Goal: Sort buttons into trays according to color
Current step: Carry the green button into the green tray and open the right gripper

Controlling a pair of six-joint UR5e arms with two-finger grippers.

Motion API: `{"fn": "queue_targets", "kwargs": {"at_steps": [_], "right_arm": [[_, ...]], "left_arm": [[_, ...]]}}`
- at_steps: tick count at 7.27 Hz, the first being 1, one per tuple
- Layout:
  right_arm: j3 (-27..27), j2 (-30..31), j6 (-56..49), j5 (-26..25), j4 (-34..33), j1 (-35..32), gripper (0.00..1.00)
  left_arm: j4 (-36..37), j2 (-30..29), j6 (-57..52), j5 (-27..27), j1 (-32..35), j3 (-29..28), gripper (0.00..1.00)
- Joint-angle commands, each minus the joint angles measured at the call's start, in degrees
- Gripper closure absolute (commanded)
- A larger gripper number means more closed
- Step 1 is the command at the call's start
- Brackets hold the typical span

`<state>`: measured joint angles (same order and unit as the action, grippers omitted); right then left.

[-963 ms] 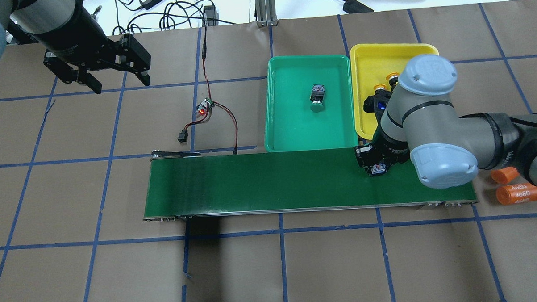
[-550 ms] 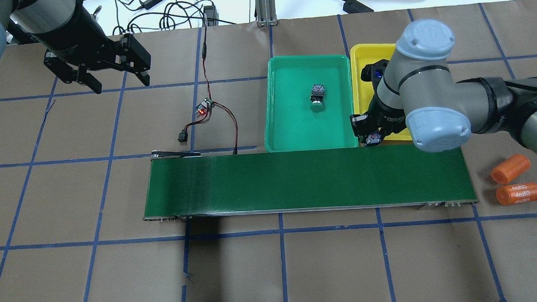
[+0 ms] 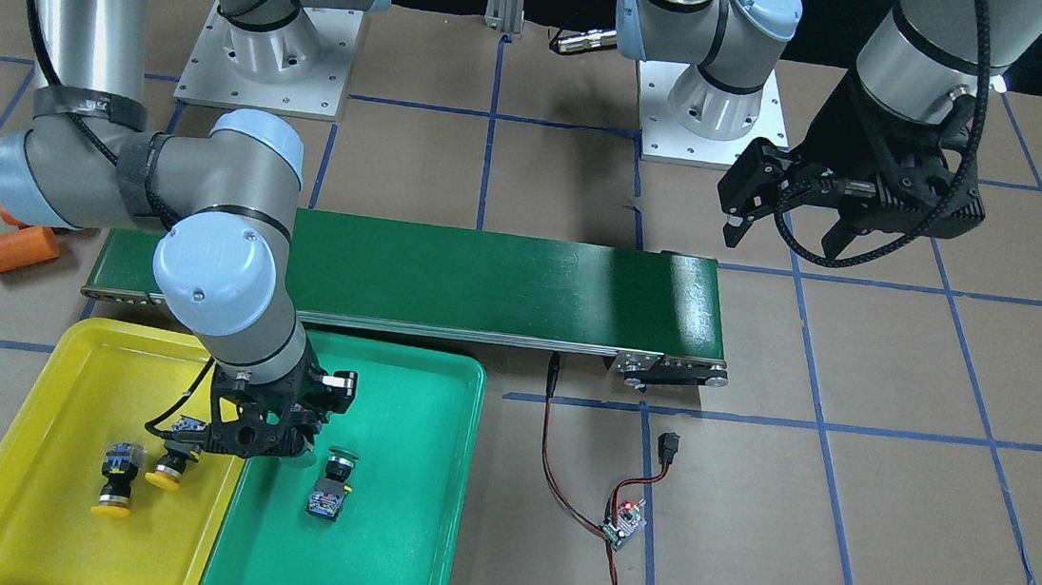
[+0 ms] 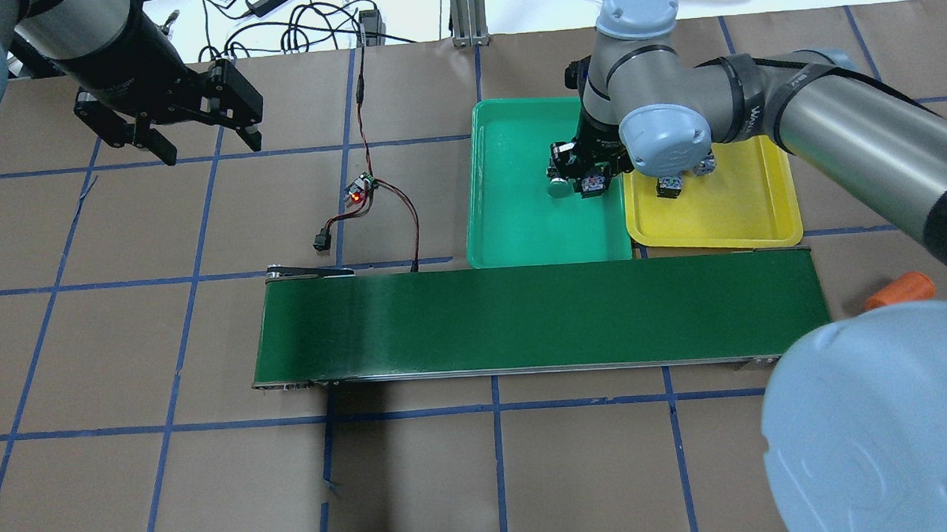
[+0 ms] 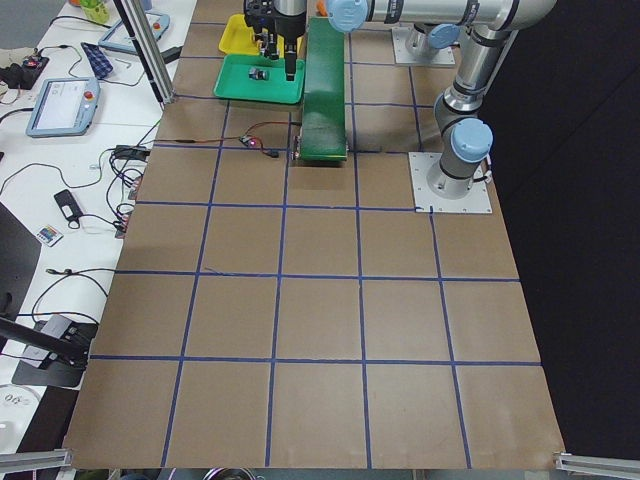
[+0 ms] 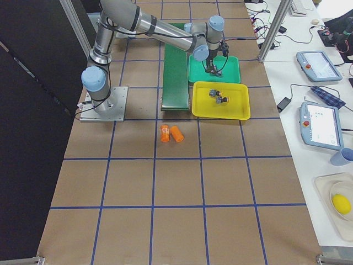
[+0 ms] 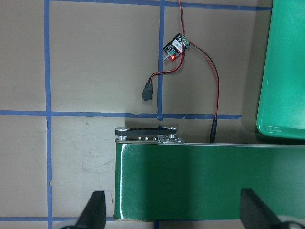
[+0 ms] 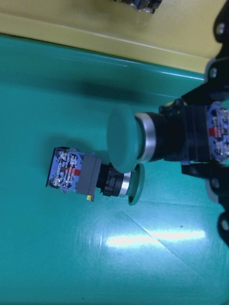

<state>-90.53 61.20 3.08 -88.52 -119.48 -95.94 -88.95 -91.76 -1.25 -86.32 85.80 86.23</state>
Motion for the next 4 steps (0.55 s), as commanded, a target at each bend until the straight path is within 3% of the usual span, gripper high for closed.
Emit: {"fn": "queue_targets", "kwargs": {"at_steps": [1,3,4], "right_arm": [[0.7,0.4,-0.5,-0.7,0.3,0.1,0.00],[5.2,5.2,-0.5,-0.3,11.8,0.1,0.00],[9.5,9.5,-0.5,0.2,22.1,0.1,0.00]], "left_arm": [[0.0,0.1,-0.1,0.0,-0.5,0.0,0.00],[0.0,0.1,0.0,0.1,-0.4,-0.2,0.00],[0.0,0.2,0.0,0.1,-0.4,-0.3,0.00]]}}
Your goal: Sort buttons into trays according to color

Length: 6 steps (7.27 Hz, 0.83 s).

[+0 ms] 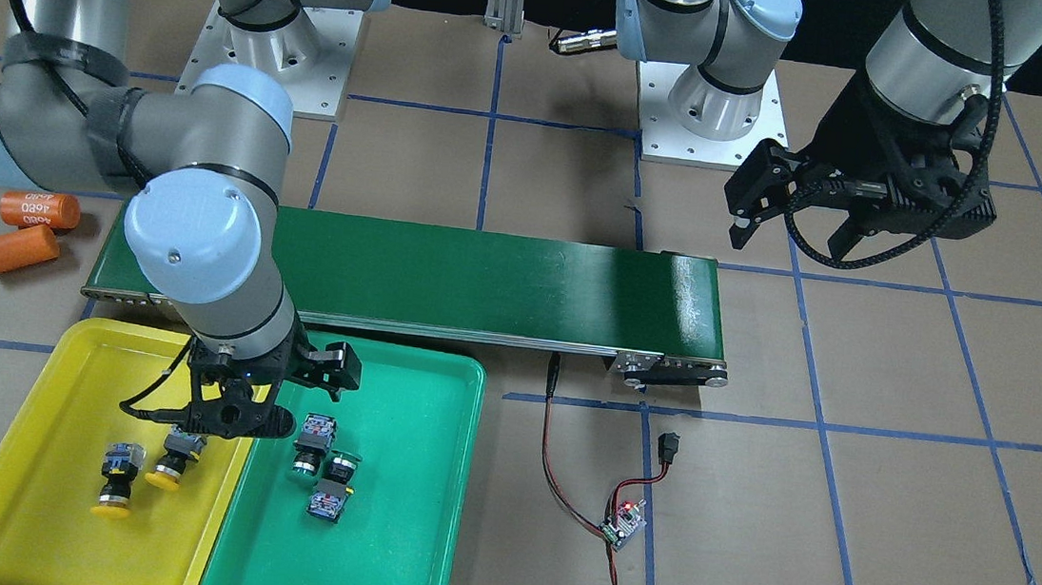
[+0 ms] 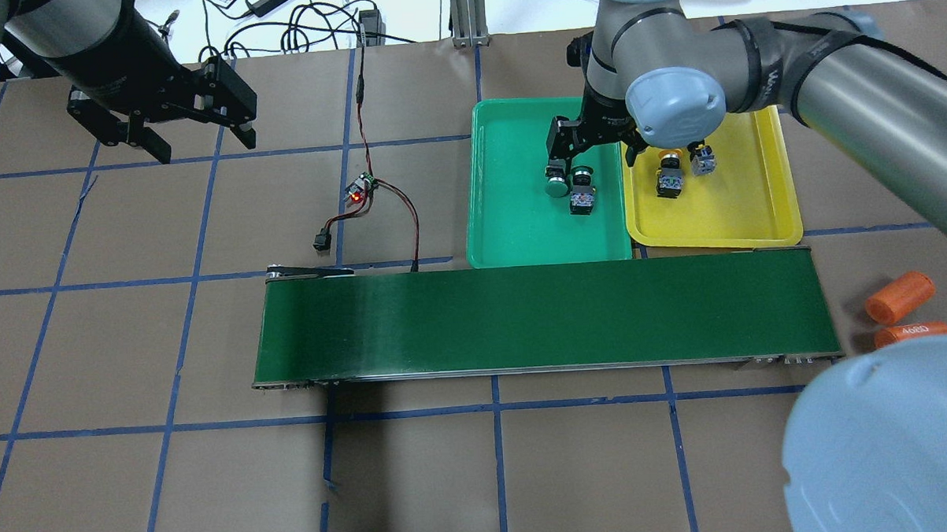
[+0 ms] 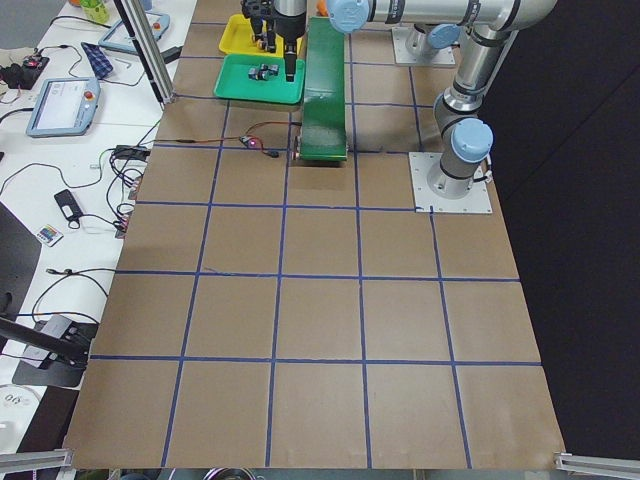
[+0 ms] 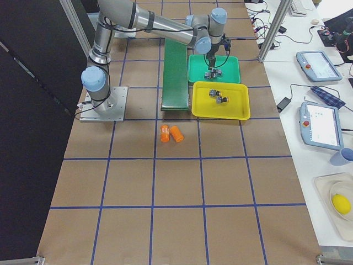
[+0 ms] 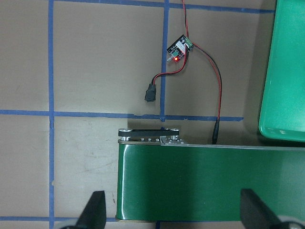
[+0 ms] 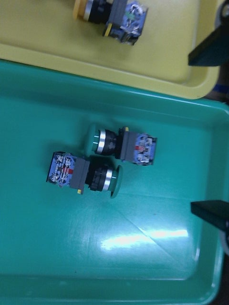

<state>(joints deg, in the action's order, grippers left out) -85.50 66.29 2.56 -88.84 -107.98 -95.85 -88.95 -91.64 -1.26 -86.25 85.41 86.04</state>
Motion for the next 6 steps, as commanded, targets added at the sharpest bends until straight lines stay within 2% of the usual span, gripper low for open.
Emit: {"fn": "queue_targets", "kwargs": {"at_steps": [1,2,4,6], "right_arm": [[7.2,8.6,0.0,1.1,19.2,1.2,0.00],[8.3,13.1,-0.3,3.2,24.0,3.5,0.00],[6.6,16.8,-1.5,2.9,23.8,4.2,0.00],[5.7,17.1,-5.2,3.0,23.3,4.1,0.00]], "left_arm": [[0.0,-0.1,0.0,0.0,-0.1,-0.5,0.00],[0.0,-0.1,0.0,0.0,0.0,-0.3,0.00],[0.0,-0.1,-0.1,-0.1,0.0,-0.1,0.00],[0.0,0.1,-0.3,-0.1,0.1,0.0,0.00]]}}
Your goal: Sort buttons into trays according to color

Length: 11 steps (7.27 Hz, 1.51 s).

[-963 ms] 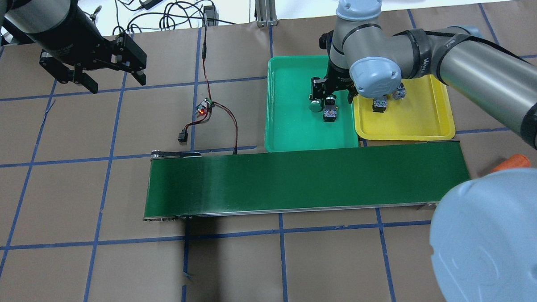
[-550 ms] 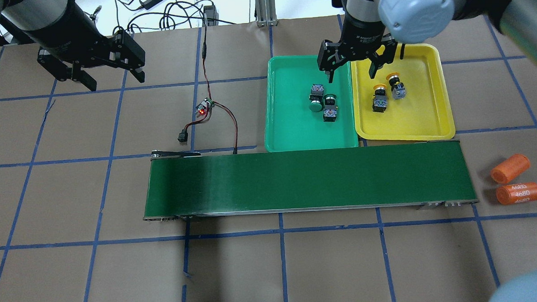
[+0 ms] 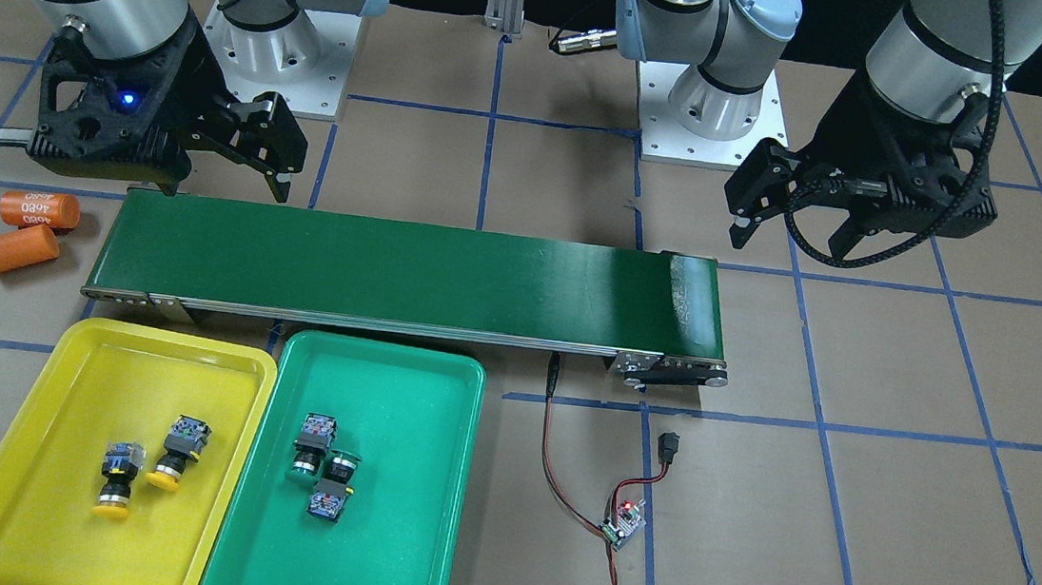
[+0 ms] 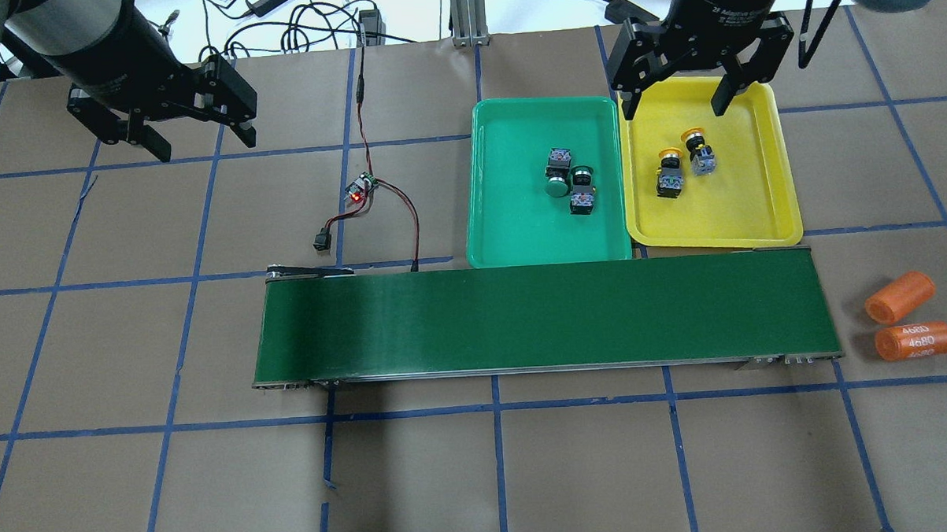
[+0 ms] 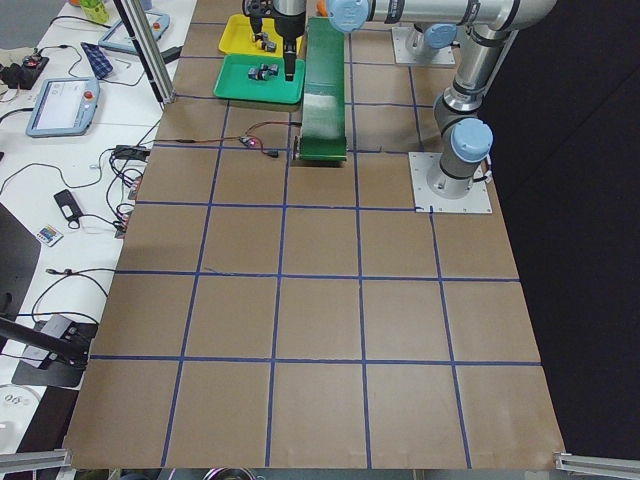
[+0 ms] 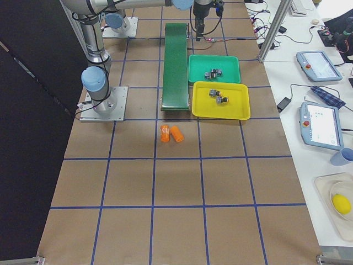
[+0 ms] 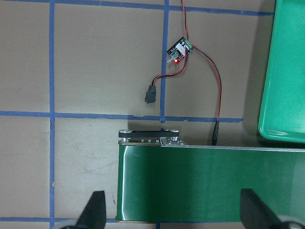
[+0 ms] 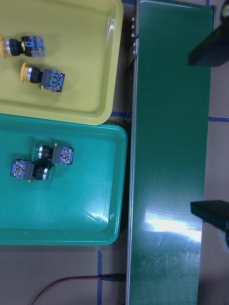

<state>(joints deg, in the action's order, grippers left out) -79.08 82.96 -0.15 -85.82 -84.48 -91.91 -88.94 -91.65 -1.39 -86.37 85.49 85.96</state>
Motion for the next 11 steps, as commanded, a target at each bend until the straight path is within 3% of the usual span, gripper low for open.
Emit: {"fn": "queue_targets", "kwargs": {"at_steps": [1,3,7,11], "right_arm": [[-1.2,0.4,-3.4,-1.3,-3.1,0.0,0.00],[-1.3,0.4,-2.5,-1.4,-6.4,-0.2,0.00],[-1.3,0.5,-2.7,-1.4,-6.1,-0.3,0.00],[-1.3,1.0,-2.7,-1.2,-6.0,-0.3,0.00]], "left_arm": [[0.1,0.4,-0.4,-0.5,0.0,0.2,0.00],[-0.3,-0.1,0.2,-0.6,0.2,-1.1,0.00],[-3.1,-0.5,0.6,-0.7,0.1,-3.1,0.00],[-2.4,-0.2,0.6,-0.8,0.6,0.2,0.00]]}}
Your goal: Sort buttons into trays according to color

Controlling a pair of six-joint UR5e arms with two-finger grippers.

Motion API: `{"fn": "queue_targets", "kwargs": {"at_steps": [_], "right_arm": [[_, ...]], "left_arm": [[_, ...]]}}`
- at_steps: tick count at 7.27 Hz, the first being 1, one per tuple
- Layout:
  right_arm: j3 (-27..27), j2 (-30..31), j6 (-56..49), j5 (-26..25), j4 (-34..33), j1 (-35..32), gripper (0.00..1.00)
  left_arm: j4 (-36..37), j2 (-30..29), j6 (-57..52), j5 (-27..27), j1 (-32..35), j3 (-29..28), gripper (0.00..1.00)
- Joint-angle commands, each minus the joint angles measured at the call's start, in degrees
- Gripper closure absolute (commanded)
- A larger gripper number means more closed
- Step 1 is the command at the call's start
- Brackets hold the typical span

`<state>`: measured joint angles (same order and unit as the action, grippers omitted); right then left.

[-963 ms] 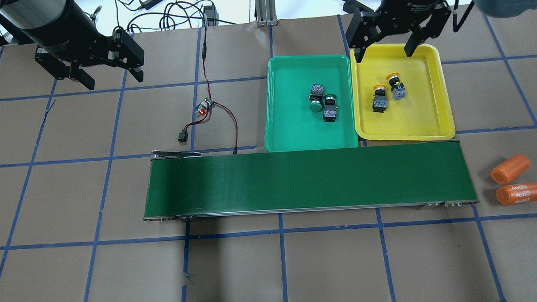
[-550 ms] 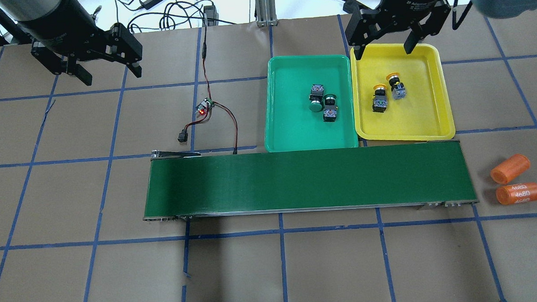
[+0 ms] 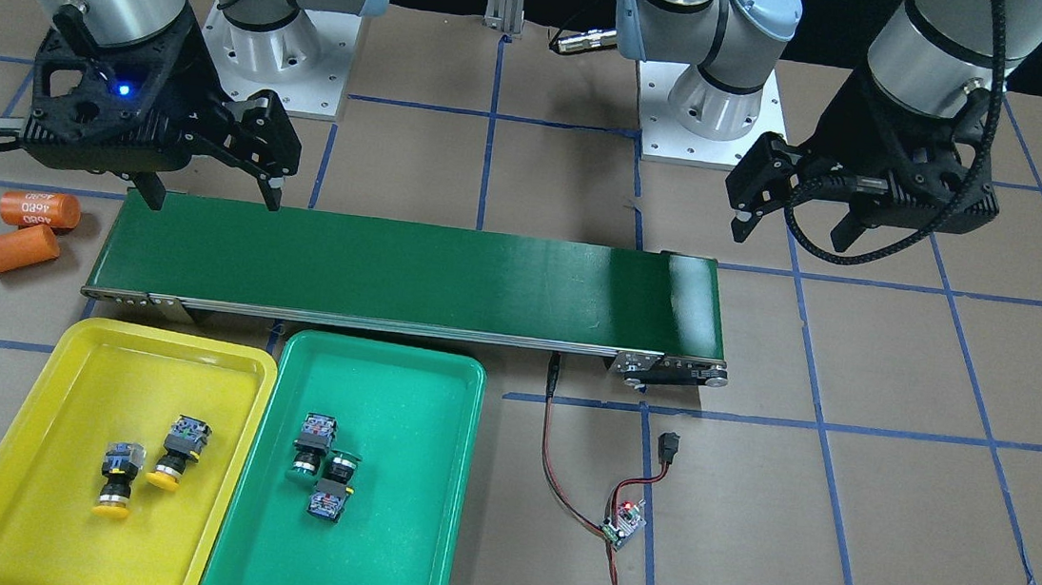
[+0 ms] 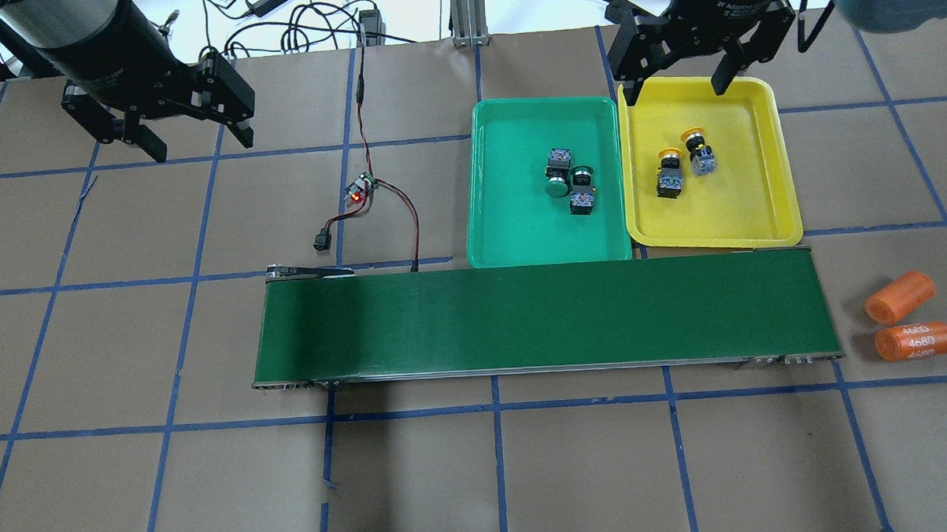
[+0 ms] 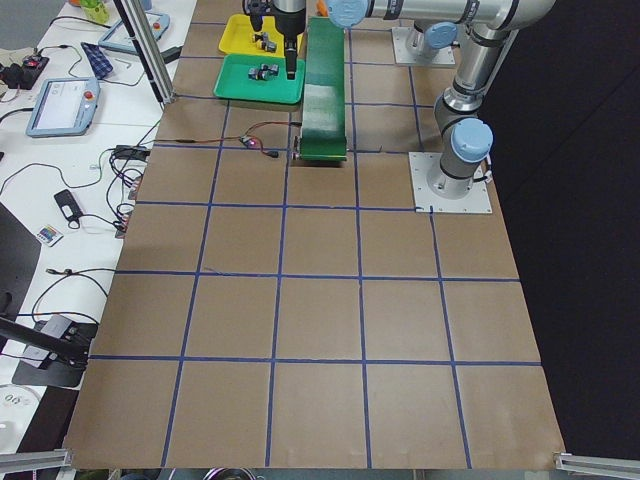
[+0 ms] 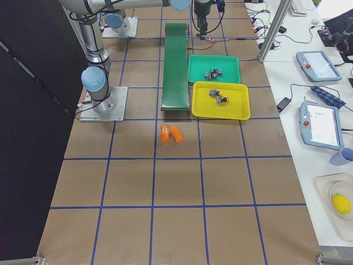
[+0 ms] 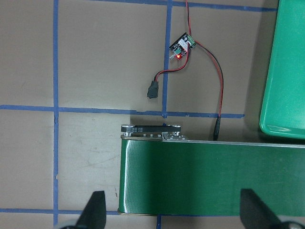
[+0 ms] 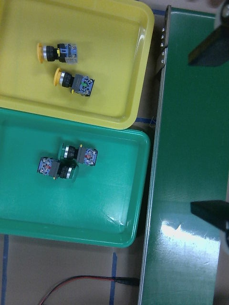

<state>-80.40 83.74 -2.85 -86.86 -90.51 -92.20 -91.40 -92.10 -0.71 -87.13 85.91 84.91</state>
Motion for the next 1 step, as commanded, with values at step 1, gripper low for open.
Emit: {"fn": "queue_targets", "kwargs": {"at_steps": [1], "right_arm": [[0.0,2.1,0.0,-0.1,0.9,0.0,0.00]], "left_arm": [[0.2,0.6,-0.6,-0.1,0.2,2.3,0.00]]}}
